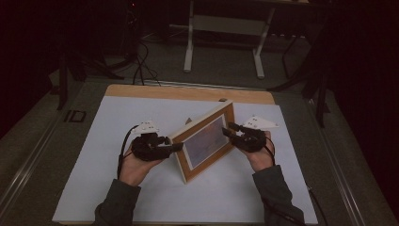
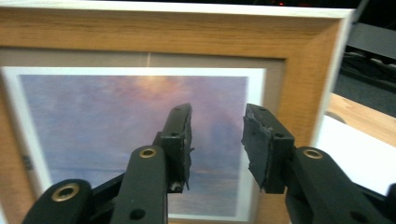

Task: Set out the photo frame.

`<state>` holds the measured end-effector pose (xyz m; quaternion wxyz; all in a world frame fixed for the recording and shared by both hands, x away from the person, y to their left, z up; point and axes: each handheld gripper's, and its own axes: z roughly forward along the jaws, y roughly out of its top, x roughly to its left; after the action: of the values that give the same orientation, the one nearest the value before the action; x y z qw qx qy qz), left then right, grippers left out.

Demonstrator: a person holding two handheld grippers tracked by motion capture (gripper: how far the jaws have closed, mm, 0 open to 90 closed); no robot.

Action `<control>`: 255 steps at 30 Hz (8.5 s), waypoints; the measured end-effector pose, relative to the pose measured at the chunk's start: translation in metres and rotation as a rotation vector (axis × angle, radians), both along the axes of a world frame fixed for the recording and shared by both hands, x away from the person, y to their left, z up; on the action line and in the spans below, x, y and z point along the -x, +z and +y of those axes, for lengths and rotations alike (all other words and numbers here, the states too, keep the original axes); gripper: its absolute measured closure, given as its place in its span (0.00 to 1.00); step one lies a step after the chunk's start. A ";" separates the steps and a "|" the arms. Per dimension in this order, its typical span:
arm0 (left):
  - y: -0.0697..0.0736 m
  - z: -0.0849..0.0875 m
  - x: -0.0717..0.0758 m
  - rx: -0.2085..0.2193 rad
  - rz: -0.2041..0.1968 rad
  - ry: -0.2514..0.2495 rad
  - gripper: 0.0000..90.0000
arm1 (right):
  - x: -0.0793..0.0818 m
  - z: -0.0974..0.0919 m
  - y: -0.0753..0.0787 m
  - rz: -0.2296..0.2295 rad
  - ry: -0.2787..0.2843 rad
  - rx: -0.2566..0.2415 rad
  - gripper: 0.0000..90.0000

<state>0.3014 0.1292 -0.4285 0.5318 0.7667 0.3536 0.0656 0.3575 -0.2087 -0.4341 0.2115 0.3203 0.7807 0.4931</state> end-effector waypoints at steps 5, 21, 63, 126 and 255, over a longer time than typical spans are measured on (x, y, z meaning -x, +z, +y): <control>-0.002 -0.001 0.012 -0.003 -0.011 0.072 0.69 | -0.011 -0.006 0.003 0.002 -0.027 -0.003 0.81; -0.010 -0.009 0.034 -0.011 -0.008 0.232 0.75 | -0.036 -0.013 0.007 0.010 -0.070 0.001 0.74; -0.008 0.013 0.006 -0.013 0.069 0.166 0.79 | -0.071 -0.018 0.010 0.160 0.054 -0.009 0.59; -0.008 0.026 -0.012 0.026 0.053 0.232 0.80 | -0.075 -0.026 0.004 0.214 0.108 -0.023 0.63; -0.013 0.039 -0.069 0.066 0.036 0.222 0.75 | -0.031 -0.029 0.003 0.199 -0.019 -0.030 0.70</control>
<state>0.3708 0.1686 -0.4414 0.5398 0.7060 0.4478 0.0985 0.3884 -0.2373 -0.4313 0.1330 0.3783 0.7873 0.4684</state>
